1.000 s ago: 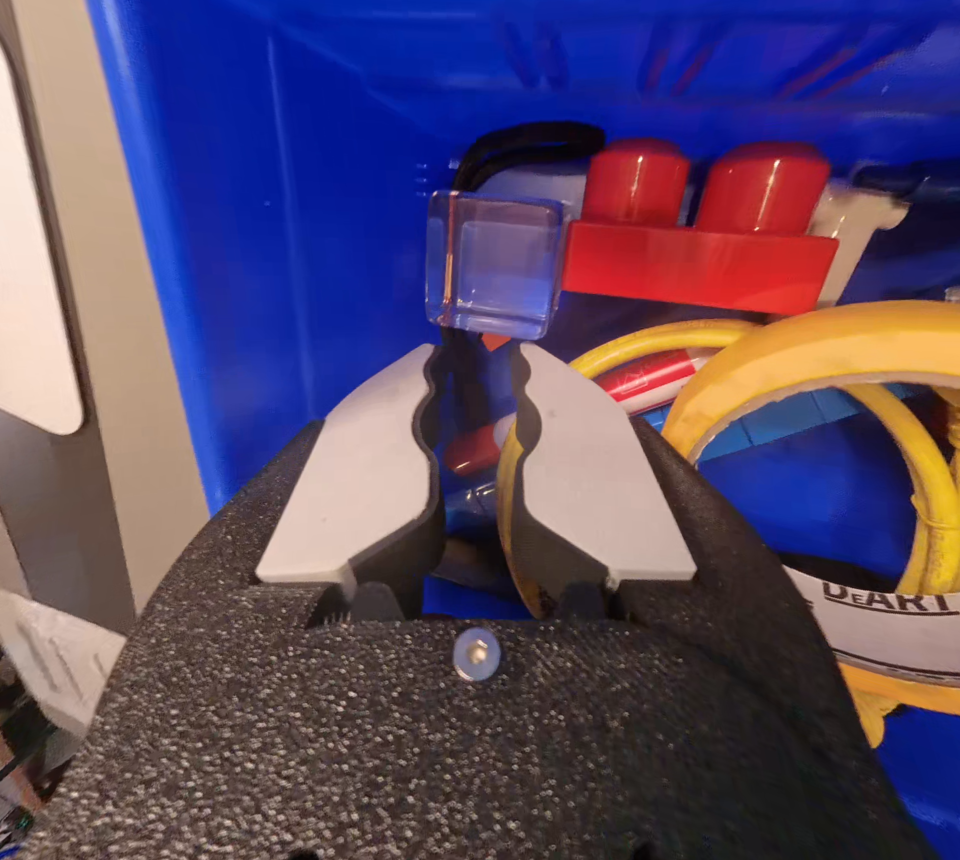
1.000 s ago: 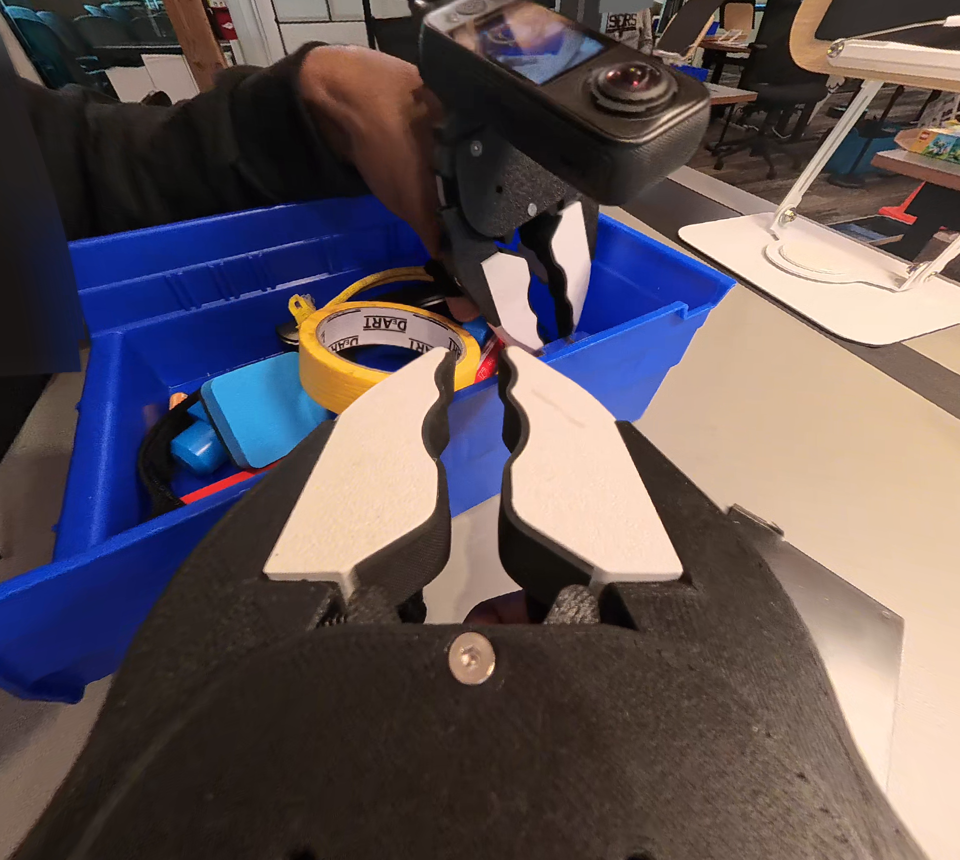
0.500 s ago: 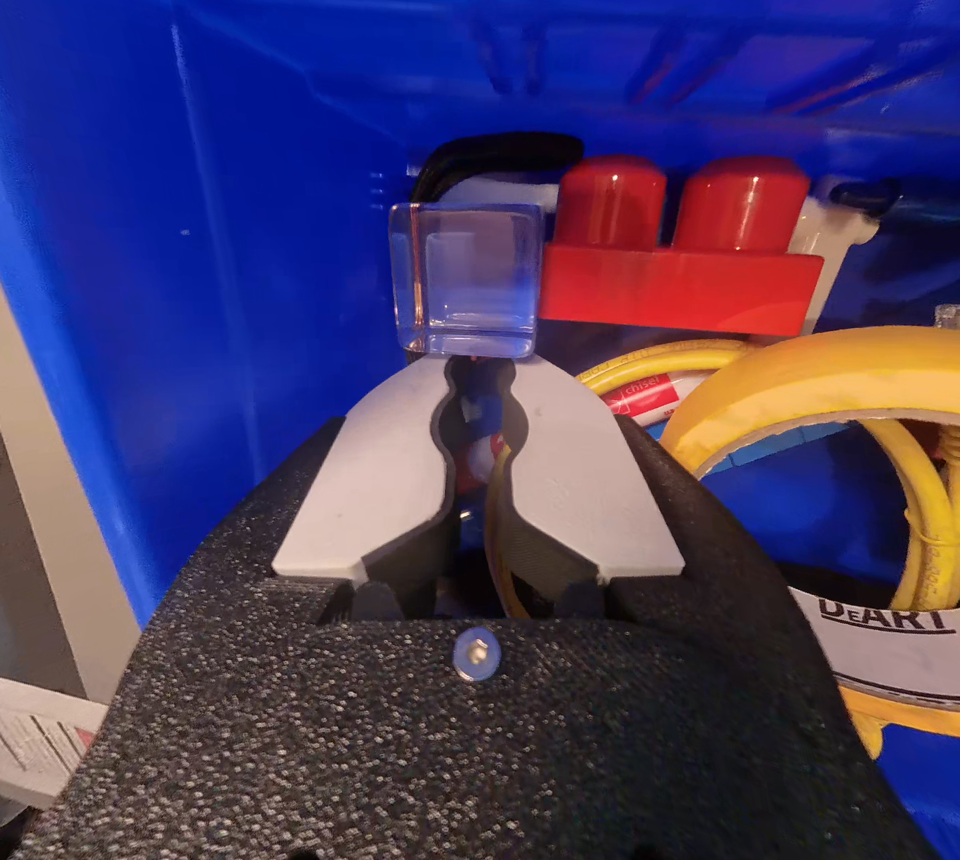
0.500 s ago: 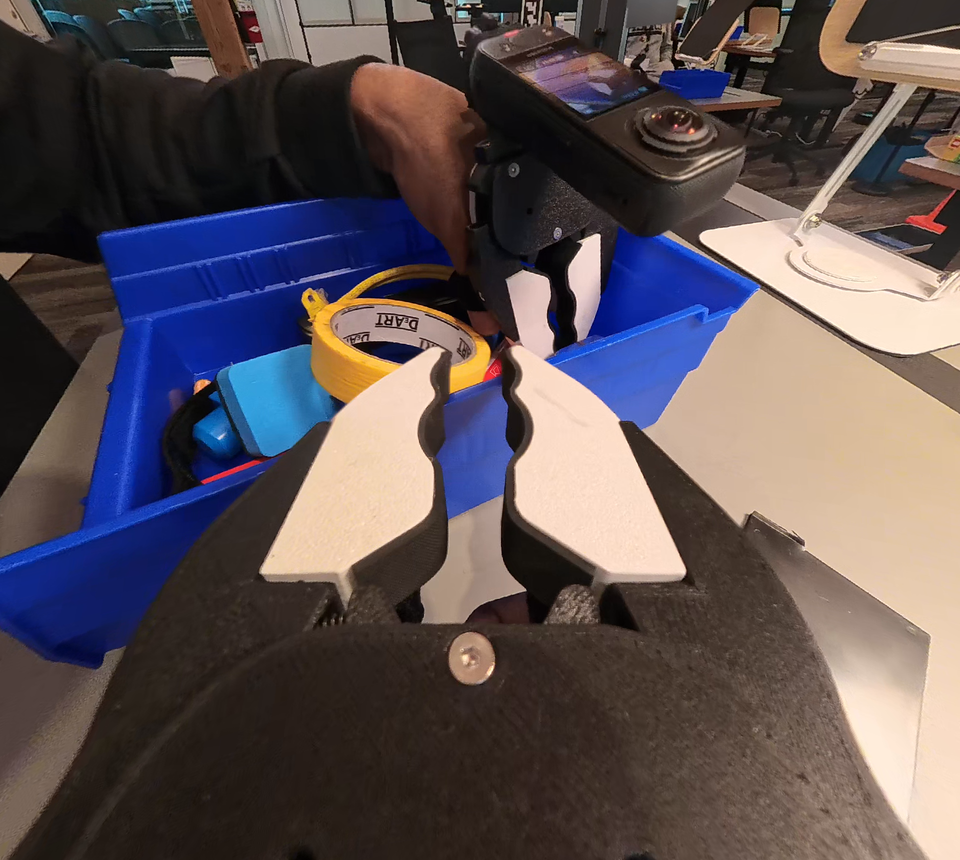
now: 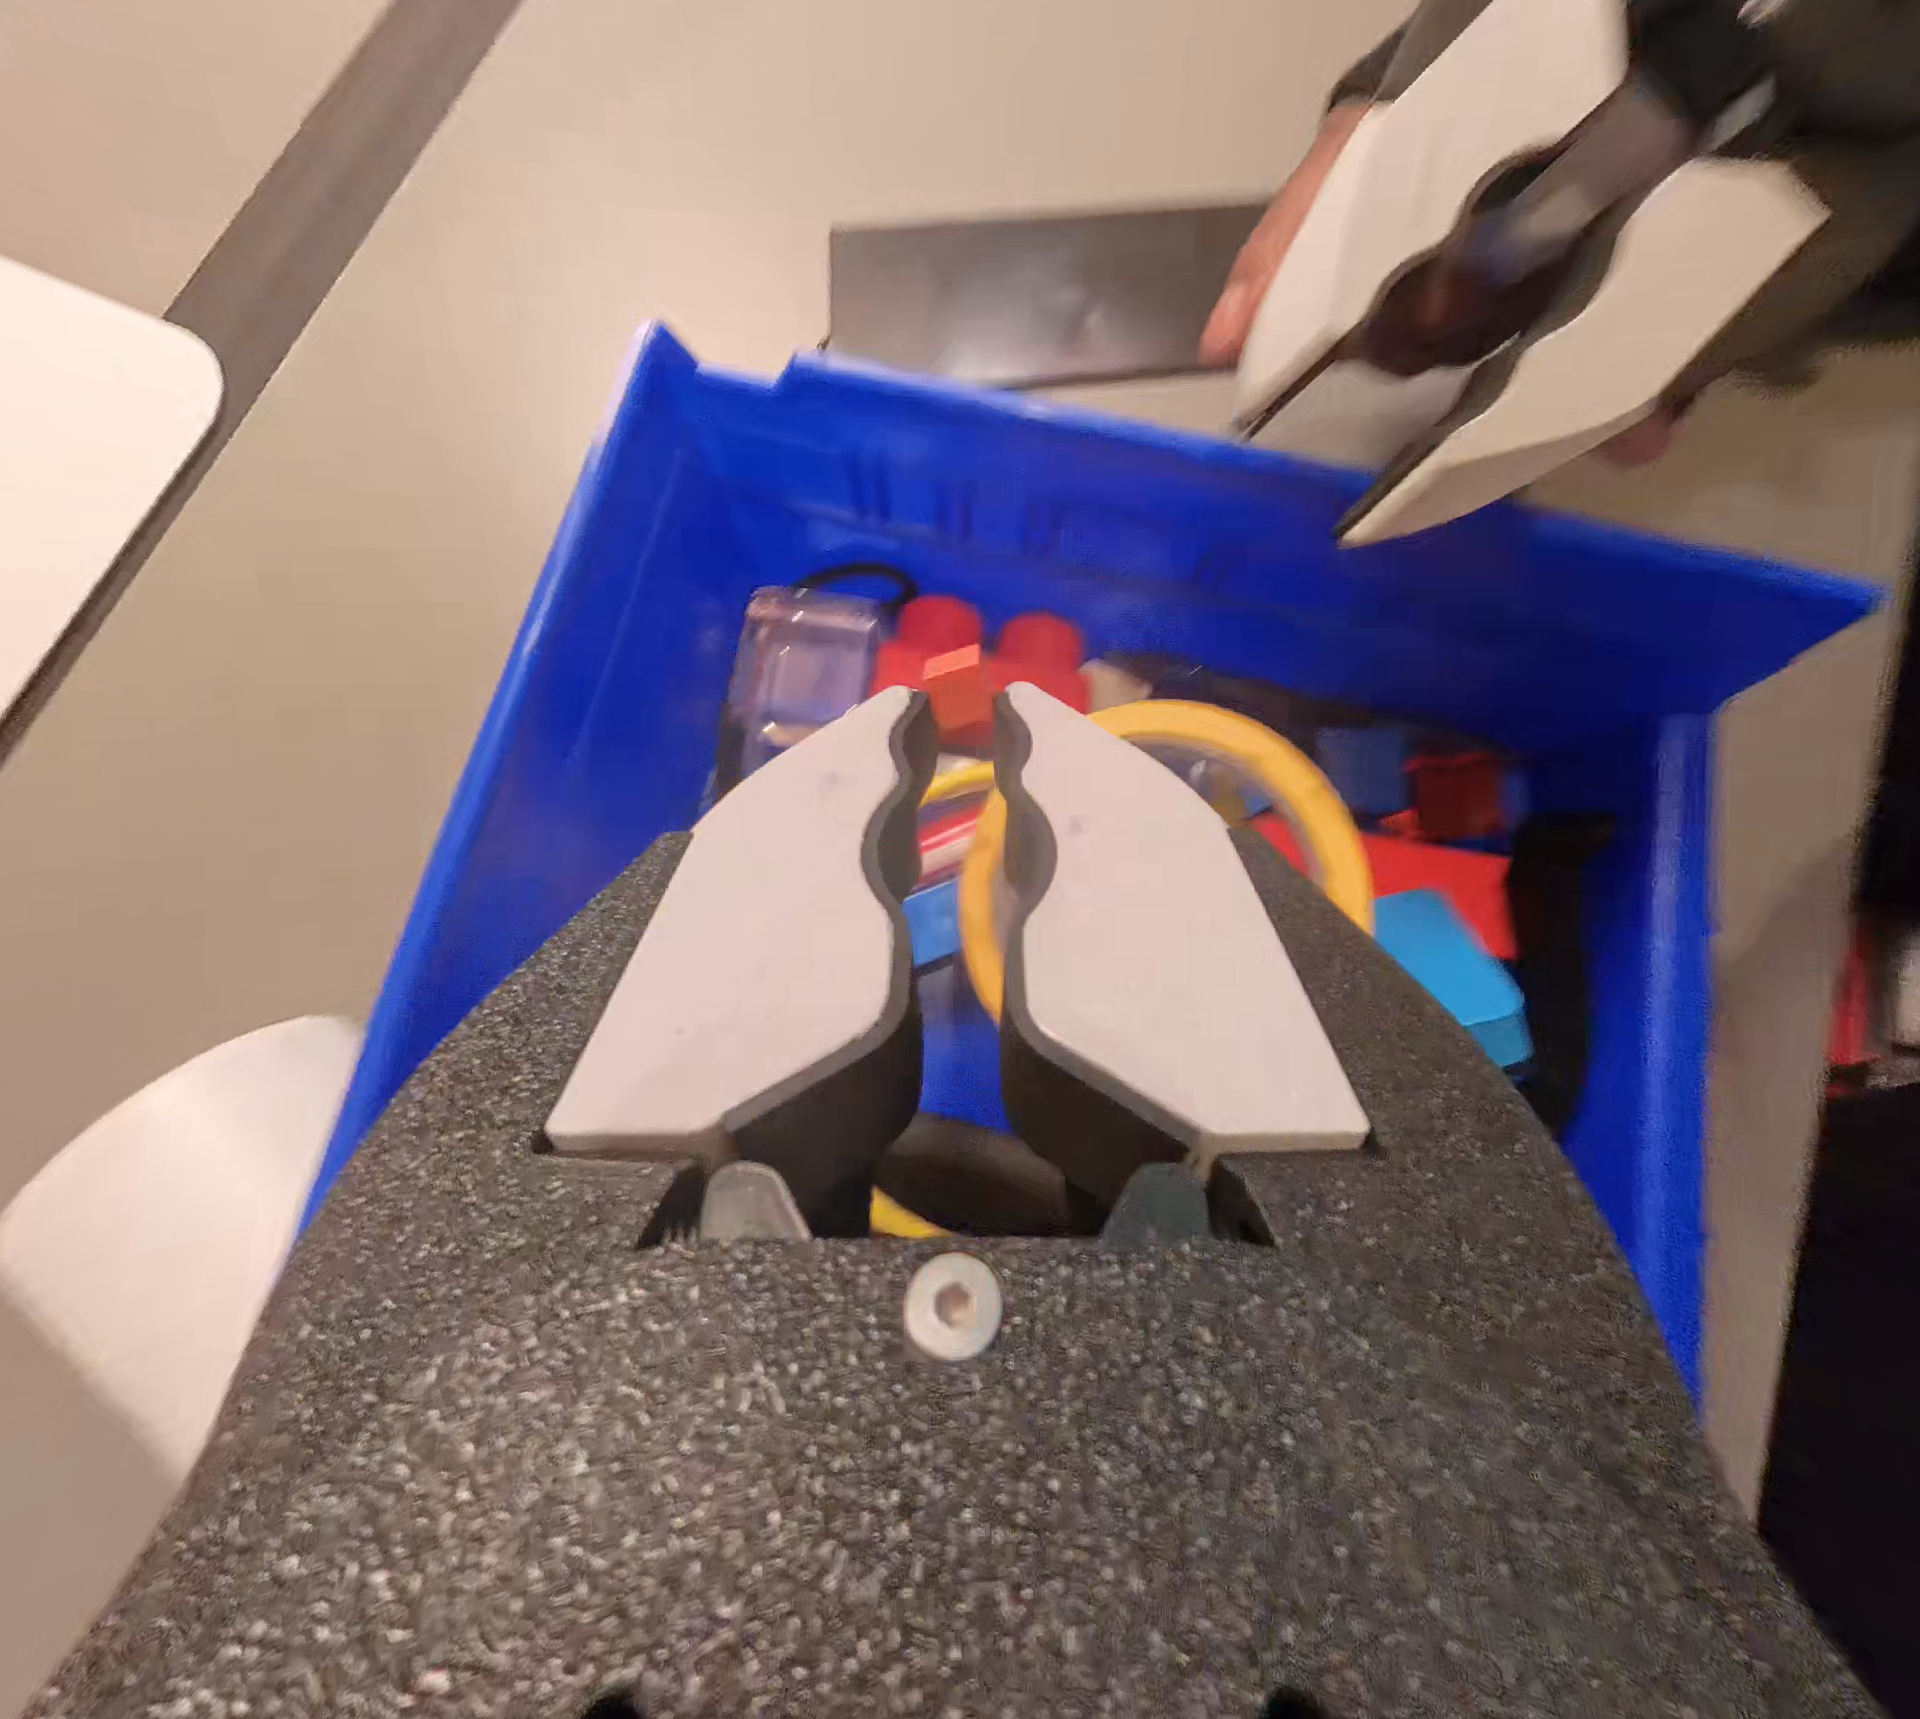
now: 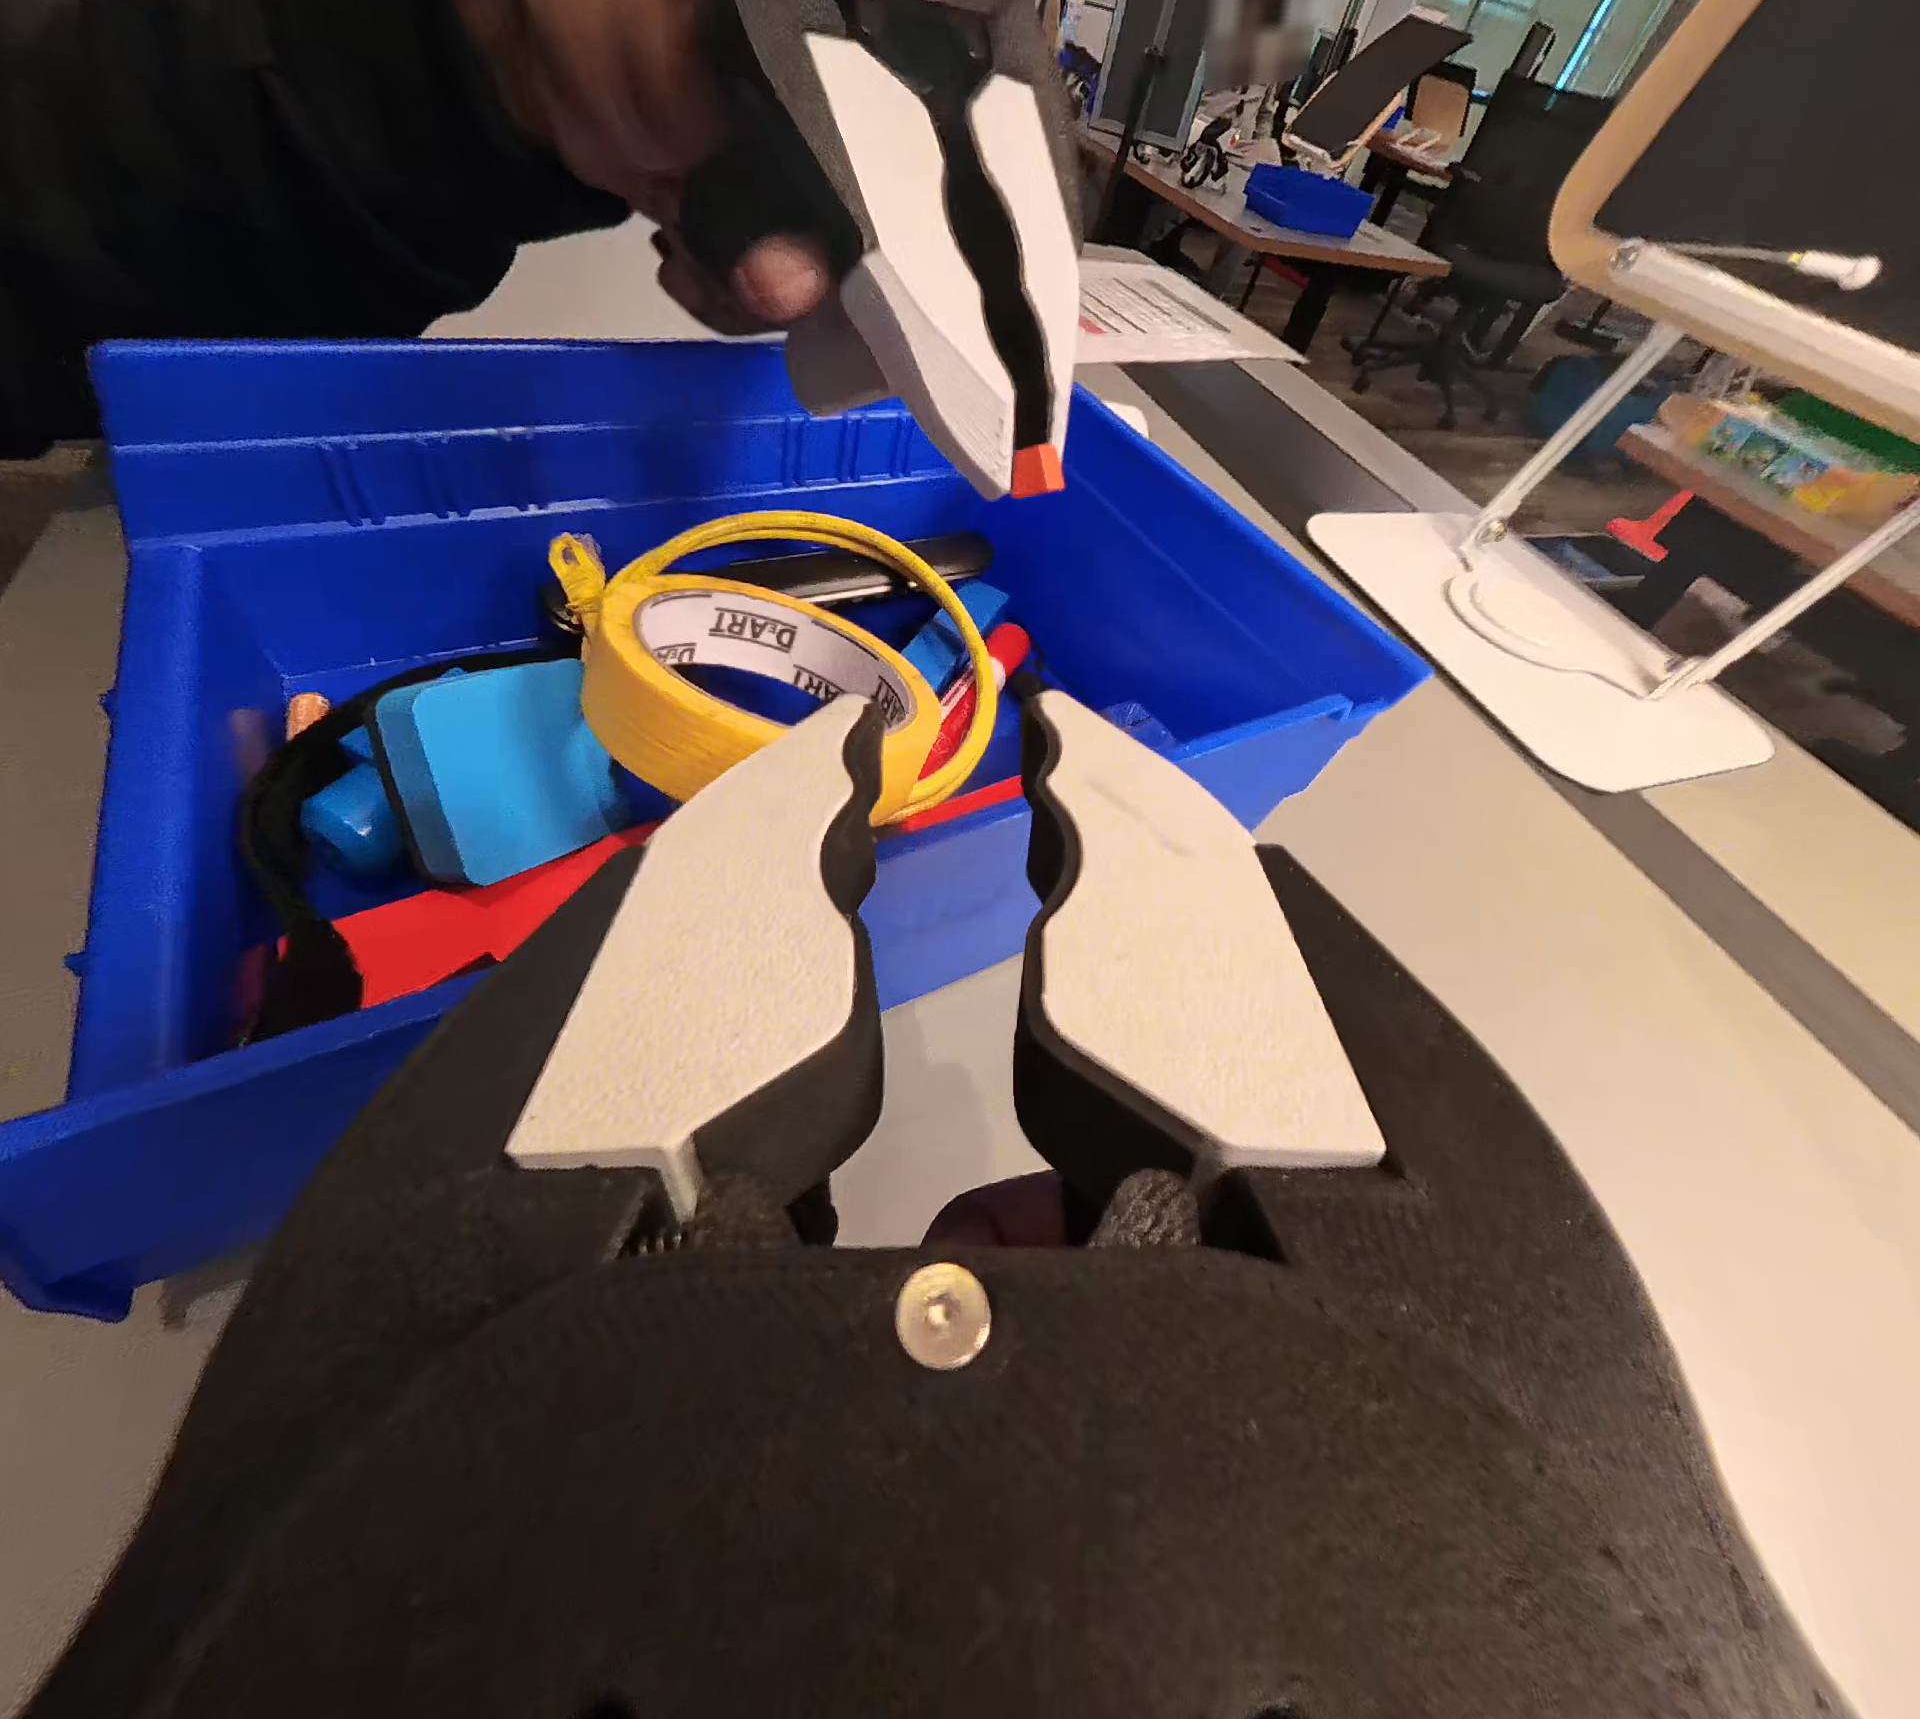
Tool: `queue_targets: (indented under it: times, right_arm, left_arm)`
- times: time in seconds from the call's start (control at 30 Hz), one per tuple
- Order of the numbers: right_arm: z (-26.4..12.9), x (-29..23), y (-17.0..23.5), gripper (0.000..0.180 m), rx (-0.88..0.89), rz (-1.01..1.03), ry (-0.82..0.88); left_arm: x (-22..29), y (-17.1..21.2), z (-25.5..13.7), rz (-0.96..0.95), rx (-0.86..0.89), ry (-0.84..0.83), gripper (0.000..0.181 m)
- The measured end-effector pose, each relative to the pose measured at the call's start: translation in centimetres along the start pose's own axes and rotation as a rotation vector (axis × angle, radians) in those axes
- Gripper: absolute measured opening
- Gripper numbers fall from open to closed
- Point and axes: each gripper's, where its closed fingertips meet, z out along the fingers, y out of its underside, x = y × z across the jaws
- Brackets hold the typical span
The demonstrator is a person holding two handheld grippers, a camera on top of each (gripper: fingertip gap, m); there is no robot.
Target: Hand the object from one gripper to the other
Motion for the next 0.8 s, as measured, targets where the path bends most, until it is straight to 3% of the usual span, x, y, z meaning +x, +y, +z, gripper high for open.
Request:
queue_targets:
  times: [0.03,0.23,0.5,0.63,0.8]
  right_arm:
    - [-0.1,-0.1,-0.4,0.025,0.006,-0.016,0.006]
    - [-0.8,-1.9,-3.1,0.025,0.067,-0.105,0.035]
    - [-4.1,-7.6,-8.0,0.028,0.265,-0.231,0.135]
    - [-6.4,-11.6,-10.1,0.029,0.400,-0.322,0.237]
    - [-7.4,-16.9,-9.9,0.029,0.461,-0.469,0.316]
  left_arm:
    - [0.8,-0.6,-0.4,-0.032,0.064,0.036,0.011]
    - [5.6,-2.8,-3.1,-0.152,0.334,0.209,0.011]
    - [14.2,-4.2,-7.2,-0.110,0.515,0.365,0.011]
    - [19.0,-4.0,-9.1,-0.044,0.654,0.374,0.011]
    - [24.7,-1.7,-10.2,0.024,0.807,0.363,0.011]
